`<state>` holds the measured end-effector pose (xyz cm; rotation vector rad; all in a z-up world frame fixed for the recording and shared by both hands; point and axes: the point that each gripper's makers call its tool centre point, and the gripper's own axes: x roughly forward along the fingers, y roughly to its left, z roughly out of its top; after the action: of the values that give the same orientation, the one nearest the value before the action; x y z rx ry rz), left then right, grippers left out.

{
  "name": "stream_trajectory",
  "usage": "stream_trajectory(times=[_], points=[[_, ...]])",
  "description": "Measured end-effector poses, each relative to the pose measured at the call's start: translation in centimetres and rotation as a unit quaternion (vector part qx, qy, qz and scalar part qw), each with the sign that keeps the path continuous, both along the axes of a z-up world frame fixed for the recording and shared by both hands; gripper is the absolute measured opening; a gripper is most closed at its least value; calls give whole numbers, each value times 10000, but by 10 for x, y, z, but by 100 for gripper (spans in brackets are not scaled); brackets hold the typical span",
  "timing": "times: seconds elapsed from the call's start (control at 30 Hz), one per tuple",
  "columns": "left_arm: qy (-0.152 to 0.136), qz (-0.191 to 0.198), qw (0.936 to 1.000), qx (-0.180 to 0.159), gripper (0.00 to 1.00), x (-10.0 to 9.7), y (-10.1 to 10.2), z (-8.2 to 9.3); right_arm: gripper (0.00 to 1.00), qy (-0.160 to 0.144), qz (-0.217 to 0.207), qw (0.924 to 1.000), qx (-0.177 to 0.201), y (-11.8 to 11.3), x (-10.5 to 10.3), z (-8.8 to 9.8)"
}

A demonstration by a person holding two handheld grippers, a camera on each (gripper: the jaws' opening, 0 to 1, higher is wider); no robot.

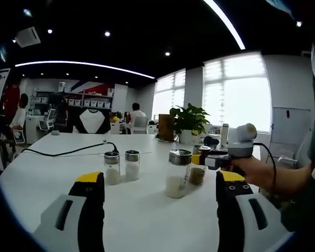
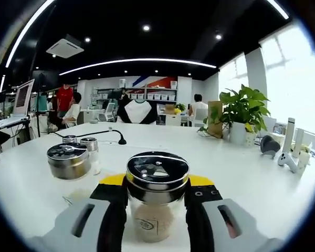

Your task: Rotate the seasoning bottle until the label or dispensing opening points toward the visible target arrow and the bottle remains upright within the marked orientation range

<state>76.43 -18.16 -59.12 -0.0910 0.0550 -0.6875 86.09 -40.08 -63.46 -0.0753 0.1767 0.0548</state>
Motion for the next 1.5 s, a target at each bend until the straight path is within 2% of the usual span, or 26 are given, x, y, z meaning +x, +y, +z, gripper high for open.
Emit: stream_trajectory(times=[0.53, 0.63, 0.93, 1.5], points=[[29, 7, 10000, 38, 93, 0, 2, -6, 41, -83, 420, 9991, 46, 1, 0, 0], [-1, 18, 9999, 149, 93, 2, 0, -7, 41, -52, 491, 9988, 54, 2, -1, 0], [26, -66, 9999, 105, 93, 4, -4, -8, 40, -39, 780, 9969, 85, 4, -2, -1], [31, -22, 9999, 95, 93, 7, 3, -8, 40, 66, 1252, 9920, 129, 8, -2, -2]])
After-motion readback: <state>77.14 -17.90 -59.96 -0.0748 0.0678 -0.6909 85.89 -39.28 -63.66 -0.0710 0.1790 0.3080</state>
